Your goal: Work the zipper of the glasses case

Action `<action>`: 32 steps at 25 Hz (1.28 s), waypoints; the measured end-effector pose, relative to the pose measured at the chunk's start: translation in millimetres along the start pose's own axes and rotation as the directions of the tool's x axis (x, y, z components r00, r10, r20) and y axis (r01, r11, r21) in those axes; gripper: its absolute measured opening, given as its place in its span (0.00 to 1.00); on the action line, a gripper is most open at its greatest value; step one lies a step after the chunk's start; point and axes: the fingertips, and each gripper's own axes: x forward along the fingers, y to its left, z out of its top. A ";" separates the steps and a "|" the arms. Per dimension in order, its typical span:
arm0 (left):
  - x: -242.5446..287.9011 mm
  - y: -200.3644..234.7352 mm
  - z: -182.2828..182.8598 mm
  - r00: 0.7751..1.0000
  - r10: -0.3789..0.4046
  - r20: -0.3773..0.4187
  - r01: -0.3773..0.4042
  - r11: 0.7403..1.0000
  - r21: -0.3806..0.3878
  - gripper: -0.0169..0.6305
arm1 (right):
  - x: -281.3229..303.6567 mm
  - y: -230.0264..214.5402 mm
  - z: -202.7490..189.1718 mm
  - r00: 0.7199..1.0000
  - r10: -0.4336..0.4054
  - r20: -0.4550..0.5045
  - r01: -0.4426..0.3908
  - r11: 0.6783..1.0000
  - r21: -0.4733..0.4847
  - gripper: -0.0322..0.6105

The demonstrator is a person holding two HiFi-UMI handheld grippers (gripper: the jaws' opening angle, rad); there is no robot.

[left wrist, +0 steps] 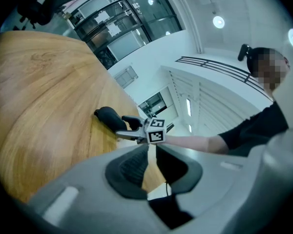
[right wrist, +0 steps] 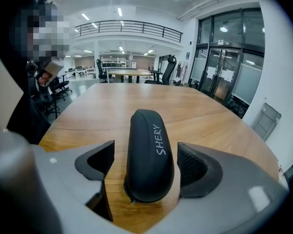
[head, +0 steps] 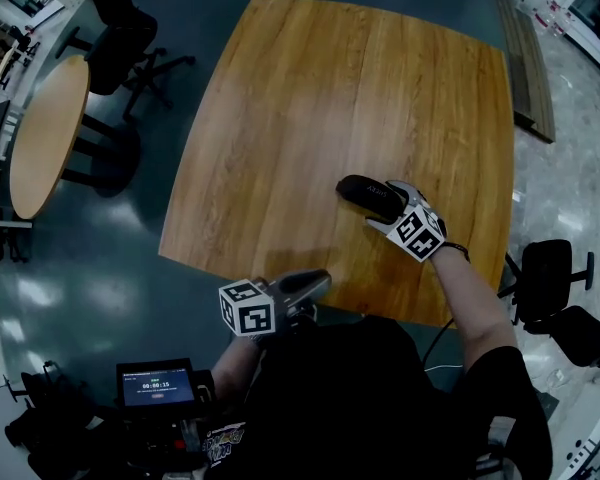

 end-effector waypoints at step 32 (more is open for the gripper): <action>0.2 -36.5 3.1 0.976 -0.194 -0.098 0.202 0.976 0.076 0.08 | -188.6 145.4 129.1 0.778 -0.469 0.418 0.013 0.678 0.735 0.06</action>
